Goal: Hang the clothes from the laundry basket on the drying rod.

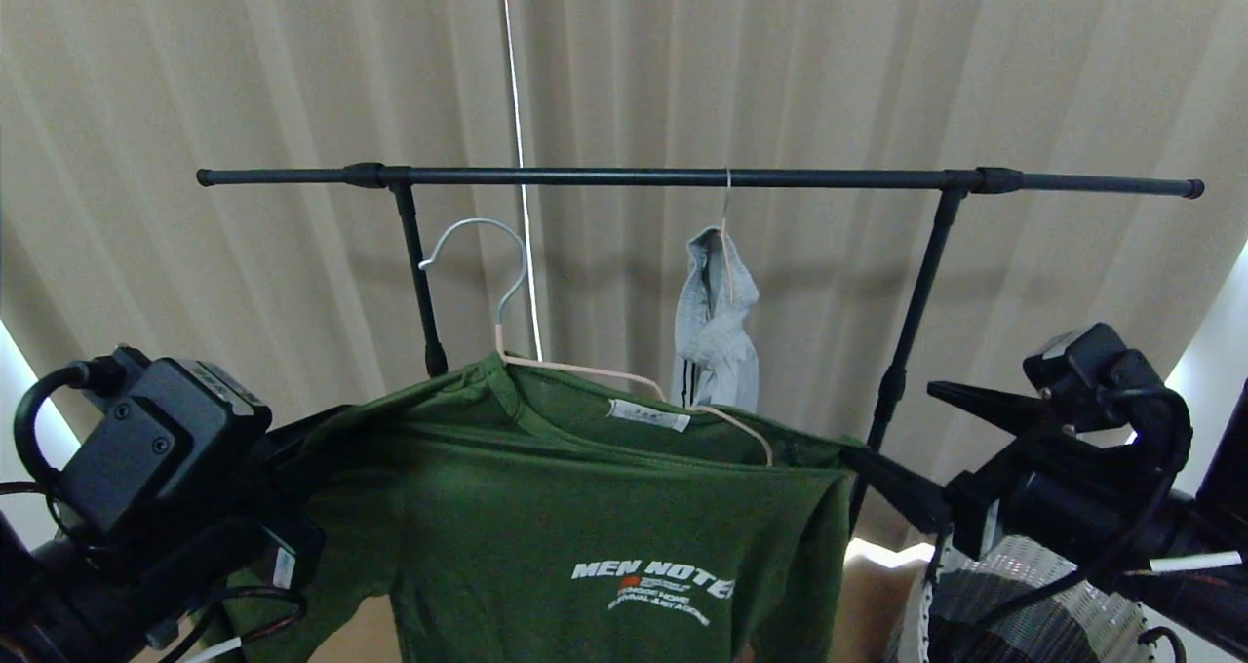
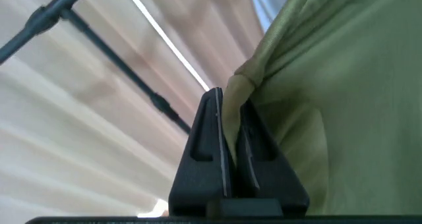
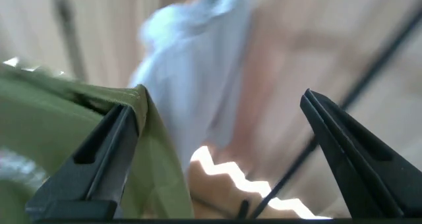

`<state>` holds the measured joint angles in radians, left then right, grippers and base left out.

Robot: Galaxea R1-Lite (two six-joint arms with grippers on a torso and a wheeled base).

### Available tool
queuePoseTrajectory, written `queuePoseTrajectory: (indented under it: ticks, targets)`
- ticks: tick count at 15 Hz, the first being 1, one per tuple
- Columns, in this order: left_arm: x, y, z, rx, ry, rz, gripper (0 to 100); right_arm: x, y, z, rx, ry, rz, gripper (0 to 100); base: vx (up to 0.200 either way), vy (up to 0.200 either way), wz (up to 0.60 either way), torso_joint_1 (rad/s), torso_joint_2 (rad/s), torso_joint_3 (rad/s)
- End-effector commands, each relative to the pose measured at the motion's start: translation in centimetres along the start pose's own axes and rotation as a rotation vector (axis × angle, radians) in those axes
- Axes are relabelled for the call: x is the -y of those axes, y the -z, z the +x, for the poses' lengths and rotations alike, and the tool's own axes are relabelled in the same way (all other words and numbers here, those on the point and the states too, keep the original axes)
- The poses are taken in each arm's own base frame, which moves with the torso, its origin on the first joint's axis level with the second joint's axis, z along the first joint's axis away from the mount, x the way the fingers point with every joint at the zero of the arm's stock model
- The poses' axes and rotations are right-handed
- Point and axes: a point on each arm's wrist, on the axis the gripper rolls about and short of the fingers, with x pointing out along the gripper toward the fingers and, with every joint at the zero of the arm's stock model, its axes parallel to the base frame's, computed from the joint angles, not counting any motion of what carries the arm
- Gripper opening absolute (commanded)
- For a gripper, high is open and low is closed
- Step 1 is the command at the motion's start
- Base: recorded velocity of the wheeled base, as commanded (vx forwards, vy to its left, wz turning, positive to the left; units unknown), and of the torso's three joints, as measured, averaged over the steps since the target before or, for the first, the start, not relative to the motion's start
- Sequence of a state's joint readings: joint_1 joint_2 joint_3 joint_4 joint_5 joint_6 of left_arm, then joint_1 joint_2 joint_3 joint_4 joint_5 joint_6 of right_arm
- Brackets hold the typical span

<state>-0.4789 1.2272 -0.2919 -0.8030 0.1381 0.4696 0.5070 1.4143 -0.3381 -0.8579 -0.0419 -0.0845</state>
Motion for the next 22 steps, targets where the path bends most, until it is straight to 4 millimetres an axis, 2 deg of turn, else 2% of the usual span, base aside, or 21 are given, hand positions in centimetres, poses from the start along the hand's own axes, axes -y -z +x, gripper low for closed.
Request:
queuePoseTrajectory:
  ticks: [1,4,9,10,15,17,22]
  targets:
    - [0.3,-0.4,0.0,0.012,0.005,-0.039,0,-1.8,-0.9,-2.0,0.028,-0.104,-0.029,100,0.0,0.0,0.0,0.0,0.0,0.0]
    - [1.4,-0.7,-0.3,0.029,0.058,-0.109,0,-2.6,-1.4,-1.8,0.018,-0.142,-0.094,100,0.0,0.0,0.0,0.0,0.0,0.0]
    - [1.6,-1.0,-0.3,0.042,0.076,-0.126,0,-3.8,-2.9,-0.4,0.053,-0.187,-0.143,100,0.0,0.0,0.0,0.0,0.0,0.0]
    - [1.8,-1.1,-0.3,0.047,0.092,-0.117,0,-4.5,-3.9,1.0,0.071,-0.194,-0.188,100,0.0,0.0,0.0,0.0,0.0,0.0]
    - [2.9,-1.8,0.2,0.065,0.153,-0.103,0,-5.5,-6.0,3.1,0.09,-0.209,-0.201,100,0.0,0.0,0.0,0.0,0.0,0.0]
    - [3.4,-2.1,0.7,0.07,0.176,-0.097,0,-6.2,-6.4,3.3,0.098,-0.229,-0.206,100,0.0,0.0,0.0,0.0,0.0,0.0]
    - [3.6,-2.6,1.3,0.075,0.182,-0.067,0,-6.2,-6.7,3.6,0.078,-0.19,-0.289,100,0.0,0.0,0.0,0.0,0.0,0.0]
